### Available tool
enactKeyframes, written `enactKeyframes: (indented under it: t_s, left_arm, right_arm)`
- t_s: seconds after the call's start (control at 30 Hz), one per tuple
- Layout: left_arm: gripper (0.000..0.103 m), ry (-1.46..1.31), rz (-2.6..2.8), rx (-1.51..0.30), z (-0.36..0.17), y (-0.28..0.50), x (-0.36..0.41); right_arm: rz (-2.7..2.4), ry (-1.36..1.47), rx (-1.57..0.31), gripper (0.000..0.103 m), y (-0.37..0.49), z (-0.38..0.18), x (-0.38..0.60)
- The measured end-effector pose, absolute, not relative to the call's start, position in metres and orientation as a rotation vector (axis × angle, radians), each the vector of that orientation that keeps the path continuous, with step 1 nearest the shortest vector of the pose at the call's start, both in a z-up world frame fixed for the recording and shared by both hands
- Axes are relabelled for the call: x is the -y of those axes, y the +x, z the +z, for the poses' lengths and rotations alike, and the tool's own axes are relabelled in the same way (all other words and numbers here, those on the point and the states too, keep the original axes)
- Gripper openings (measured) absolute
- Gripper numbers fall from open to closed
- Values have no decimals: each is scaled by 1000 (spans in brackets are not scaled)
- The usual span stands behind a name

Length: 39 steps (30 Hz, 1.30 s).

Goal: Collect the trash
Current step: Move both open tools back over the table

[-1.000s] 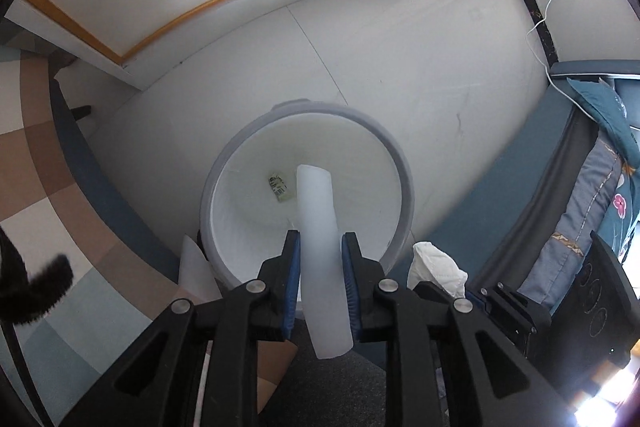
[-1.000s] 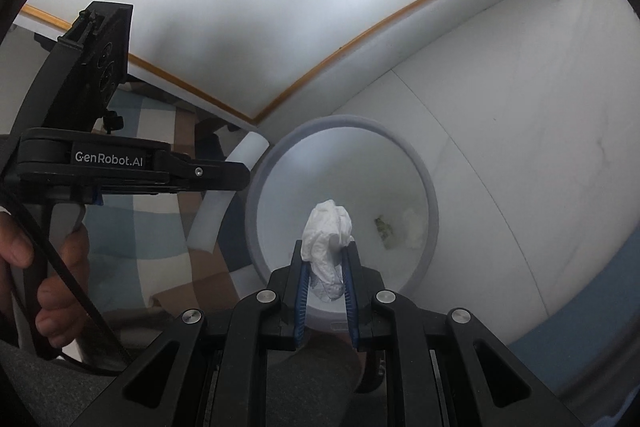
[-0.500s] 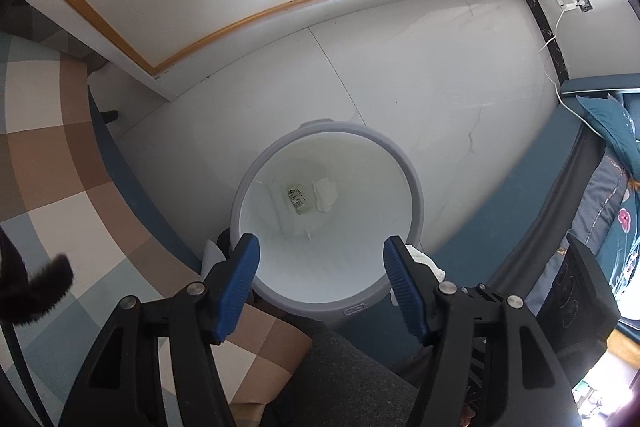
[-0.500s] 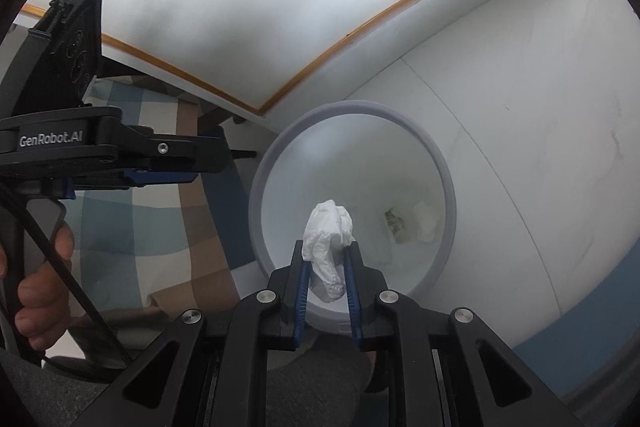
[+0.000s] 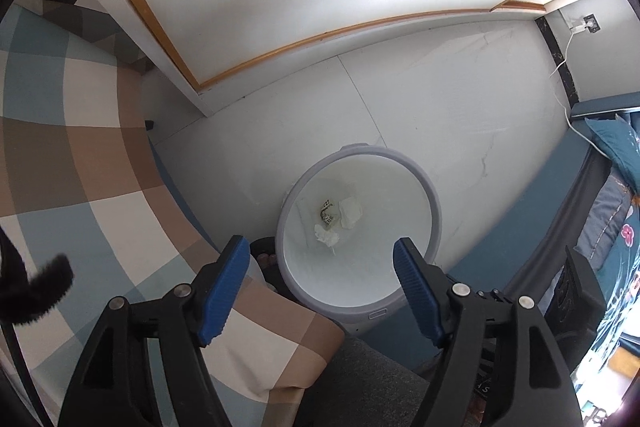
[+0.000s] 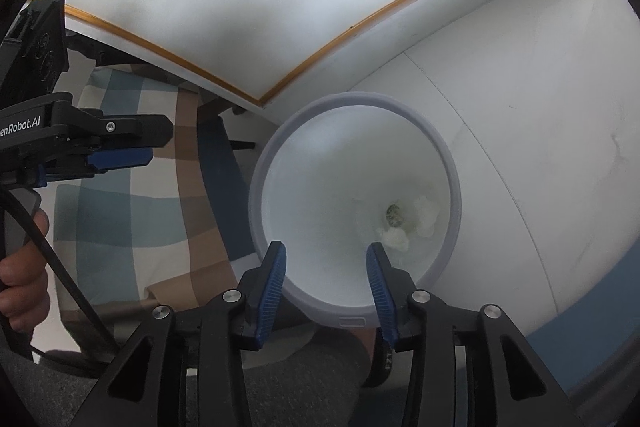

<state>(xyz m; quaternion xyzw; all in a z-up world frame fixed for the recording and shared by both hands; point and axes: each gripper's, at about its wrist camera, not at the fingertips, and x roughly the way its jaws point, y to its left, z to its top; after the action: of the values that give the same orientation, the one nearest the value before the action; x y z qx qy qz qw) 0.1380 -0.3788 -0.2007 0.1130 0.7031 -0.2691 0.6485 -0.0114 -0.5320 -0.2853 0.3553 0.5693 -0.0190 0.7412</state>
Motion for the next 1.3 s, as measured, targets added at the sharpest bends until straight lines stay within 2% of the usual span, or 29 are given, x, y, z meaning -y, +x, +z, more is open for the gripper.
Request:
enactKeyframes:
  t_s: [0.23,0.33,0.43,0.67,0.93,1.3]
  left_arm:
    - [71,224,-605,-1448,-167,137,364]
    - [71,187,-582,-1369,-146,135,352]
    - [71,186,-582,-1314,-131,128,342]
    - [71,108,-551,-1191,-90,118,308]
    - [71,23,-498,-1038,-39,111,253]
    - [77,-141,-362,-903,11,105,148]
  right_arm:
    - [-75,777,-1225,43,-19,-268,539]
    - [-99,764,-1188,43,-21,-251,544]
    - [-120,757,-1148,49,-22,-234,547]
    - [-131,687,-1076,49,-18,-182,546]
    - [-109,560,-910,65,-11,-88,522]
    - [38,435,-714,79,8,11,430]
